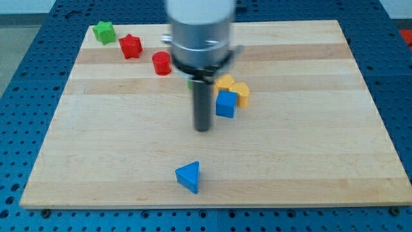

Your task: Nudge the green star down a bit

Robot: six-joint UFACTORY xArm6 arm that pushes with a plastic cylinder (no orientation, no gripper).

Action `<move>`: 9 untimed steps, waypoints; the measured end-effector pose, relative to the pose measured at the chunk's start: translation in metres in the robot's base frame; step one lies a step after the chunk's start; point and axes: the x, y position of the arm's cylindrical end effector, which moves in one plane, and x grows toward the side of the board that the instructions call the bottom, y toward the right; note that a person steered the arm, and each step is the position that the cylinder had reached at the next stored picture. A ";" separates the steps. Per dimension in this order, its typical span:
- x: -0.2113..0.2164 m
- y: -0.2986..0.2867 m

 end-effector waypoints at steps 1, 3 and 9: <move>-0.025 -0.086; -0.100 -0.234; -0.266 -0.249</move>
